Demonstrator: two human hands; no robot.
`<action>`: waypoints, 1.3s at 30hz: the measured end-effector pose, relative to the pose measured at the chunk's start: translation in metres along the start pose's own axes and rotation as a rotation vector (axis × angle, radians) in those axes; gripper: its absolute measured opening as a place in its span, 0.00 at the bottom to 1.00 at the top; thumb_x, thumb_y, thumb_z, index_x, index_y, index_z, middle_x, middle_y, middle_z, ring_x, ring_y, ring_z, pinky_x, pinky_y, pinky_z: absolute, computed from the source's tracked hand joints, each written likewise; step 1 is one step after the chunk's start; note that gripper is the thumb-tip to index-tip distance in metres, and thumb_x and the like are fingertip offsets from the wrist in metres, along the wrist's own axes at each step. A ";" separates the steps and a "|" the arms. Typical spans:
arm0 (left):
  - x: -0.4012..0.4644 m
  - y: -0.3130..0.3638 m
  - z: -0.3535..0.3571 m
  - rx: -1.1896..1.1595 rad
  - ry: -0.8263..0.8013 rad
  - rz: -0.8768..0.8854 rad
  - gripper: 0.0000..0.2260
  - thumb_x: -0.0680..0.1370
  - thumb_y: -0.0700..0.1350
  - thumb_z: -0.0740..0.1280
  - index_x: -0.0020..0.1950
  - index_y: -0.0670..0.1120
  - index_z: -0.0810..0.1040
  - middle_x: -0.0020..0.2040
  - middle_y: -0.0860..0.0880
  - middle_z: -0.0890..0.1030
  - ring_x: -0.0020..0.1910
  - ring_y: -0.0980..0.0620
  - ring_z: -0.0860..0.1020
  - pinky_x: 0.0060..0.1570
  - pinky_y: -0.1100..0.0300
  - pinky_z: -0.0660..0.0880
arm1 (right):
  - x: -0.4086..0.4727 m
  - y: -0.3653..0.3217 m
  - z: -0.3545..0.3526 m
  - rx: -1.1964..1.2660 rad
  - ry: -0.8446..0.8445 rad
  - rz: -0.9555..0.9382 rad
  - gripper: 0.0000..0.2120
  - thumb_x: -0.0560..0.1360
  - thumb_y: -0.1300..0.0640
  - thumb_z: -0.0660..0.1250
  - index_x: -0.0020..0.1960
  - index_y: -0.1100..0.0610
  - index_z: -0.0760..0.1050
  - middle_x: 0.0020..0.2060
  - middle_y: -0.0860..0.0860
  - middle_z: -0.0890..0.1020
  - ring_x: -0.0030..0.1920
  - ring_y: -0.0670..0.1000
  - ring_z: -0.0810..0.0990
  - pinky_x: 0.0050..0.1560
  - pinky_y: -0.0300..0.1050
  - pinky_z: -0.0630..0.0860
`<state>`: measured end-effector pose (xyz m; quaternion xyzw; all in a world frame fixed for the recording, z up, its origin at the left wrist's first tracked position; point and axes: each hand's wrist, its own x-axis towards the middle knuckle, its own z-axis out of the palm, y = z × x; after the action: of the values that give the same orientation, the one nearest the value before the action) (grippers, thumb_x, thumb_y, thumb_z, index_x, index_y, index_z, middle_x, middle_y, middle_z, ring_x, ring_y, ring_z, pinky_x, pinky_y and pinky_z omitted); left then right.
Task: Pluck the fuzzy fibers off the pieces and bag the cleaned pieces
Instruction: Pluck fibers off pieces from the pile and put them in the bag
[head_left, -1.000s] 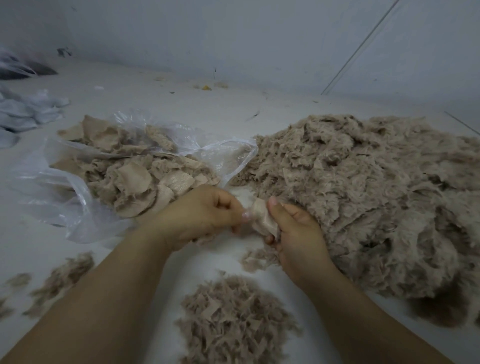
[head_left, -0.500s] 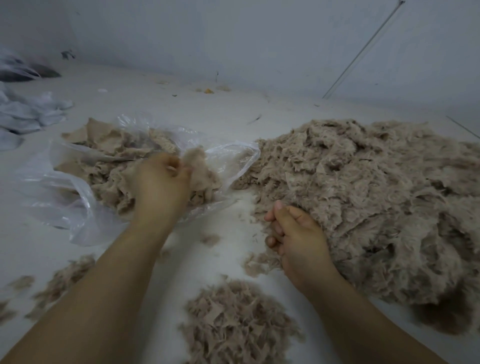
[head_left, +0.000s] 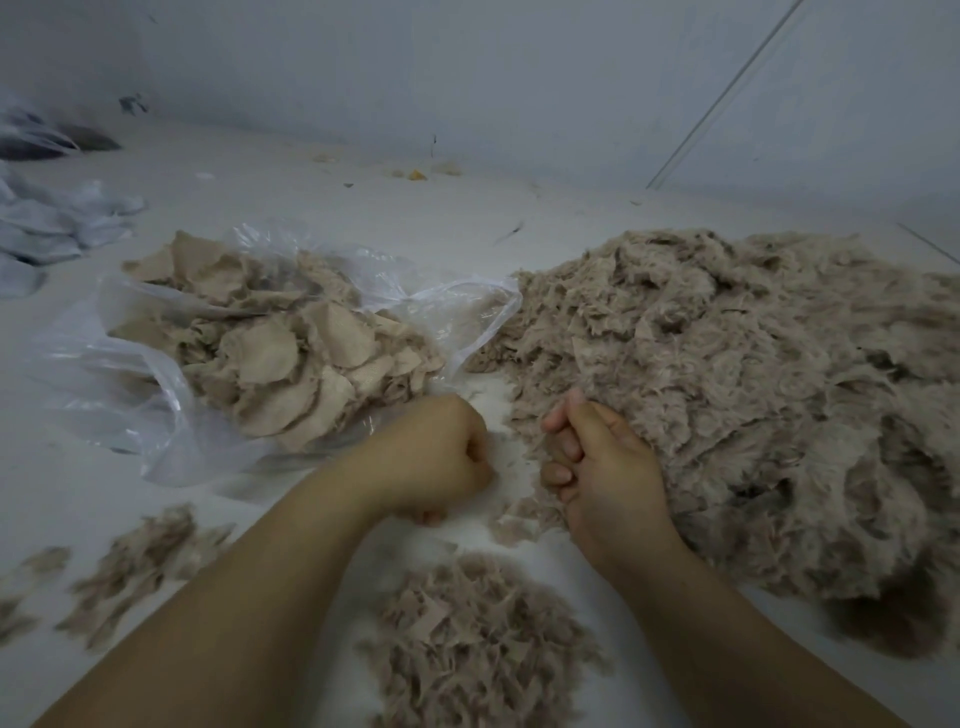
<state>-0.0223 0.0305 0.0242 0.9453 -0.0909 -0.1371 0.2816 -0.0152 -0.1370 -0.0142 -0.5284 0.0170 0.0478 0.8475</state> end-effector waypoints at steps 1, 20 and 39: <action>-0.004 -0.001 -0.001 -0.131 -0.157 -0.018 0.10 0.76 0.40 0.66 0.37 0.37 0.79 0.30 0.41 0.81 0.25 0.46 0.79 0.25 0.57 0.77 | 0.000 0.000 0.000 0.007 0.001 -0.001 0.21 0.82 0.51 0.62 0.31 0.53 0.78 0.26 0.48 0.65 0.26 0.44 0.62 0.24 0.36 0.64; 0.020 0.013 0.024 -0.098 0.126 0.221 0.06 0.72 0.35 0.72 0.36 0.43 0.82 0.30 0.51 0.79 0.27 0.62 0.73 0.31 0.67 0.71 | 0.001 -0.001 0.001 0.081 0.004 -0.034 0.24 0.83 0.51 0.60 0.30 0.54 0.79 0.26 0.49 0.65 0.25 0.44 0.62 0.22 0.35 0.62; 0.049 -0.004 0.028 -0.385 0.445 0.089 0.09 0.76 0.35 0.69 0.37 0.43 0.79 0.28 0.52 0.76 0.27 0.61 0.73 0.31 0.65 0.71 | 0.002 0.002 0.001 0.043 0.017 -0.030 0.22 0.83 0.50 0.60 0.32 0.52 0.81 0.26 0.47 0.67 0.24 0.43 0.63 0.23 0.35 0.64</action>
<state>0.0163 0.0074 -0.0107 0.8764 -0.0404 0.0711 0.4746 -0.0137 -0.1354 -0.0156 -0.5108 0.0172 0.0302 0.8590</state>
